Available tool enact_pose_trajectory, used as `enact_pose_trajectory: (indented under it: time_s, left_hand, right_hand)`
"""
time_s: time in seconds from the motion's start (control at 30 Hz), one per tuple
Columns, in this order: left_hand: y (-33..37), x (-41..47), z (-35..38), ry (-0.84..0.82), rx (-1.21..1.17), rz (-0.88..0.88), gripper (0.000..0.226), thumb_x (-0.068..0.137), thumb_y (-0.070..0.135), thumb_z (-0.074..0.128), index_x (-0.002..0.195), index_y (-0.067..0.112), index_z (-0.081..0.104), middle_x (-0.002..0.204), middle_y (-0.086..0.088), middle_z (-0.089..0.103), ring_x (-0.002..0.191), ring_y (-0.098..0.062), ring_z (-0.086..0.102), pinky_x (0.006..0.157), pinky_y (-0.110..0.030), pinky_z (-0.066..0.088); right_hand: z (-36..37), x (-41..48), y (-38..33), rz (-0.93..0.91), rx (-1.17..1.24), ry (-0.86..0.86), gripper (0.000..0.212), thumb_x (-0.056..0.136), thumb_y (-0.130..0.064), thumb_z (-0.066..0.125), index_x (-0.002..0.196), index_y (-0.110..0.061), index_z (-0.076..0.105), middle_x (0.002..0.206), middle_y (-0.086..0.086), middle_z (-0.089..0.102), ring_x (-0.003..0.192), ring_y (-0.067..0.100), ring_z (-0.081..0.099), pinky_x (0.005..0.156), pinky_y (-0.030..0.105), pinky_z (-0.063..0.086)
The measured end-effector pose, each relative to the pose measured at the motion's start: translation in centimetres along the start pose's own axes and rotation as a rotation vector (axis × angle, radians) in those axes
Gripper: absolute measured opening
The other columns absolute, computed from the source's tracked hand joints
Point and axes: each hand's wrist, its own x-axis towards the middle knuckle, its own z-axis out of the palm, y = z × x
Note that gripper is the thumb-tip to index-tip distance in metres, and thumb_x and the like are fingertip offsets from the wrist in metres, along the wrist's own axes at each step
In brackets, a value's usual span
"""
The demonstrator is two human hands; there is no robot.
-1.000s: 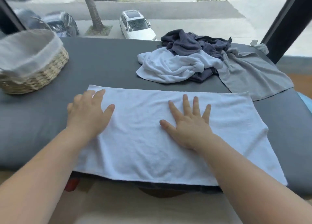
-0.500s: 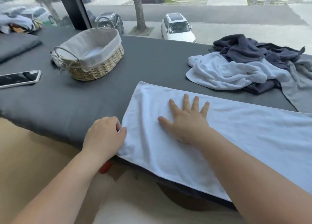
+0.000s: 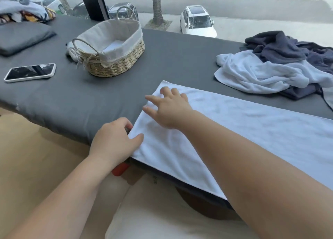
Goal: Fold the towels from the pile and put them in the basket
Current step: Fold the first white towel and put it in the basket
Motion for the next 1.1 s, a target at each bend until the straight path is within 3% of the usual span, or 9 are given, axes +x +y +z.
enact_pose_trajectory:
  time_s: [0.2,0.27,0.33,0.43,0.53,0.63,0.73,0.93,1.1]
  left_hand:
    - [0.4,-0.9,0.3,-0.062,-0.062,0.125,0.021,0.076,0.034,0.071,0.095,0.032,0.062,0.068,0.007,0.064,0.065,-0.011,0.061,0.063,-0.036,0.053]
    - [0.8,-1.3,0.5,-0.095,-0.093,0.197,0.023,0.079,0.031,0.07,0.101,0.032,0.064,0.076,0.011,0.065,0.07,-0.008,0.06,0.064,-0.031,0.051]
    - [1.4,-1.8,0.6,-0.142,-0.138,0.283,0.024,0.081,0.025,0.069,0.102,0.036,0.064,0.069,0.012,0.062,0.069,-0.007,0.059,0.06,-0.021,0.045]
    - [2.5,-2.4,0.8,-0.178,-0.185,0.365,0.023,0.085,0.022,0.069,0.104,0.033,0.067,0.063,0.009,0.06,0.063,-0.009,0.057,0.056,-0.017,0.043]
    - [3.5,-2.8,0.8,-0.171,-0.215,0.406,0.022,0.086,0.021,0.069,0.105,0.032,0.07,0.064,0.005,0.062,0.063,-0.011,0.057,0.059,-0.021,0.047]
    - [4.5,-3.4,0.8,-0.169,-0.246,0.444,0.015,0.086,0.022,0.071,0.097,0.032,0.071,0.068,0.003,0.065,0.066,-0.013,0.06,0.064,-0.028,0.051]
    - [6.2,-4.0,0.9,-0.166,-0.298,0.488,0.009,0.086,0.022,0.071,0.091,0.03,0.072,0.068,0.001,0.067,0.066,-0.015,0.06,0.064,-0.03,0.05]
    - [12.5,-6.4,2.5,-0.238,-0.365,0.699,0.007,0.086,0.018,0.071,0.085,0.024,0.072,0.062,0.006,0.061,0.06,-0.014,0.056,0.056,-0.017,0.042]
    - [17.4,-9.1,5.6,-0.312,-0.323,0.863,0.007,0.087,0.022,0.067,0.081,0.024,0.068,0.058,0.008,0.055,0.059,-0.012,0.052,0.054,-0.018,0.038]
  right_hand:
    - [-0.2,1.5,-1.1,0.077,-0.024,-0.117,0.058,0.096,-0.07,0.017,0.146,-0.049,0.038,0.15,0.008,0.029,0.138,0.032,0.022,0.107,0.052,0.024]
    - [-0.1,1.6,-1.1,0.09,0.0,-0.125,0.055,0.098,-0.067,0.02,0.148,-0.049,0.035,0.152,0.007,0.027,0.139,0.032,0.022,0.107,0.053,0.025]
    - [-0.2,1.6,-0.9,0.091,0.016,-0.135,0.053,0.099,-0.066,0.02,0.148,-0.052,0.031,0.152,0.006,0.027,0.139,0.032,0.023,0.108,0.052,0.027]
    - [-0.8,1.6,-0.6,0.089,0.051,-0.162,0.051,0.1,-0.062,0.021,0.142,-0.047,0.046,0.144,0.005,0.034,0.133,0.032,0.028,0.104,0.05,0.032]
    - [-1.4,1.6,0.0,0.087,0.096,-0.123,0.044,0.102,-0.048,0.03,0.111,-0.021,0.063,0.121,0.004,0.044,0.121,0.03,0.042,0.094,0.045,0.043]
    - [-1.8,0.6,1.8,0.081,0.273,0.024,0.034,0.101,-0.035,0.04,0.076,-0.016,0.051,0.117,0.007,0.05,0.108,0.027,0.052,0.091,0.043,0.048]
    - [-2.8,-2.1,4.7,0.113,0.576,0.203,0.03,0.1,-0.032,0.048,0.101,-0.008,0.067,0.124,0.004,0.053,0.108,0.022,0.055,0.092,0.036,0.046]
    - [-4.6,-10.3,11.4,0.299,1.05,0.359,0.038,0.1,-0.032,0.056,0.134,-0.015,0.061,0.139,-0.009,0.055,0.125,0.007,0.052,0.101,0.027,0.042]
    - [-4.4,-16.9,15.9,0.403,1.156,0.414,0.031,0.099,-0.035,0.058,0.13,-0.032,0.06,0.151,-0.02,0.041,0.135,0.002,0.042,0.108,0.03,0.038]
